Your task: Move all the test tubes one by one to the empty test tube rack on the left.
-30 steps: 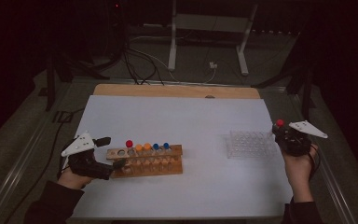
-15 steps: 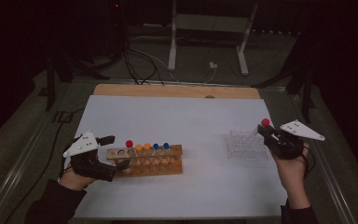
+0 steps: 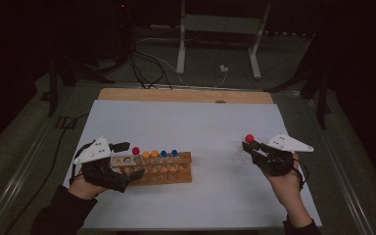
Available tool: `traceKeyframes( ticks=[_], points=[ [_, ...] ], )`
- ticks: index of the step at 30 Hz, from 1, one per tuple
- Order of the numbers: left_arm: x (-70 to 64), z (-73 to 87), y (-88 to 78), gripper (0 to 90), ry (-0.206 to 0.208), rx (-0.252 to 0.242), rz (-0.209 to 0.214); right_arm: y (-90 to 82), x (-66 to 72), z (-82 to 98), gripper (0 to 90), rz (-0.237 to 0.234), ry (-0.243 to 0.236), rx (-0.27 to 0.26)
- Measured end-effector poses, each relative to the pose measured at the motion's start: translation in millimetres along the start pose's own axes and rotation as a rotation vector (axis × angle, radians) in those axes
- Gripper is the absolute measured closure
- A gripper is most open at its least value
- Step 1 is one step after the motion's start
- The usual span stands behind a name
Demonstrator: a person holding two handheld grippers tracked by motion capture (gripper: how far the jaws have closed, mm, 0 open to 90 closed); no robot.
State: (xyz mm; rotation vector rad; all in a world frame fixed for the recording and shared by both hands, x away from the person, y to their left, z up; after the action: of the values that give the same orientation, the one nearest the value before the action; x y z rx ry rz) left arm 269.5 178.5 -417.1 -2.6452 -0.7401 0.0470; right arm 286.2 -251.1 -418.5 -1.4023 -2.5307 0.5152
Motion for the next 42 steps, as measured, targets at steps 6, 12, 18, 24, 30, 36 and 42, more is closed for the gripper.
traceKeyframes(
  ticks=[6,12,18,24,30,36,42],
  points=[
    [-6.6,-5.3,7.1,2.2,0.016,-0.002,0.038,11.9,22.4,8.8,74.2,-0.073,-0.031,0.05],
    [-16.6,-12.8,15.3,2.3,0.027,-0.013,0.084,20.3,43.7,17.2,74.2,-0.136,-0.063,0.092],
    [-27.6,-20.1,26.6,3.0,0.046,-0.008,0.117,24.3,62.3,21.4,74.2,-0.191,-0.093,0.114],
    [-37.1,-25.8,40.0,4.4,0.053,-0.01,0.155,23.8,77.3,22.7,74.2,-0.237,-0.118,0.119],
    [-44.7,-31.2,52.1,8.1,0.055,-0.039,0.184,25.4,90.8,25.5,74.2,-0.277,-0.136,0.13],
    [-49.3,-34.5,63.7,16.8,0.059,-0.046,0.184,27.2,101.3,27.6,74.2,-0.308,-0.151,0.138],
    [-58.0,-37.1,80.0,27.2,0.071,-0.05,0.207,27.3,103.8,27.6,74.1,-0.318,-0.153,0.137]
  ],
)
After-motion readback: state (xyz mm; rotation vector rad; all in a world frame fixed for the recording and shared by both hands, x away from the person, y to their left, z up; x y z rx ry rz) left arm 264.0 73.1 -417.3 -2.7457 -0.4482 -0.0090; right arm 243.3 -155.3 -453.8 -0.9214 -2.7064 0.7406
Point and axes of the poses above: each handheld gripper's, and its own axes: y roughly forward along the jaws, z roughly out of its underside, x roughly to its left, the point moved 2 cm from there along y, roughly forward along the jaws, and after that the axes turned 5 degrees about y, right-handed, at the moved point
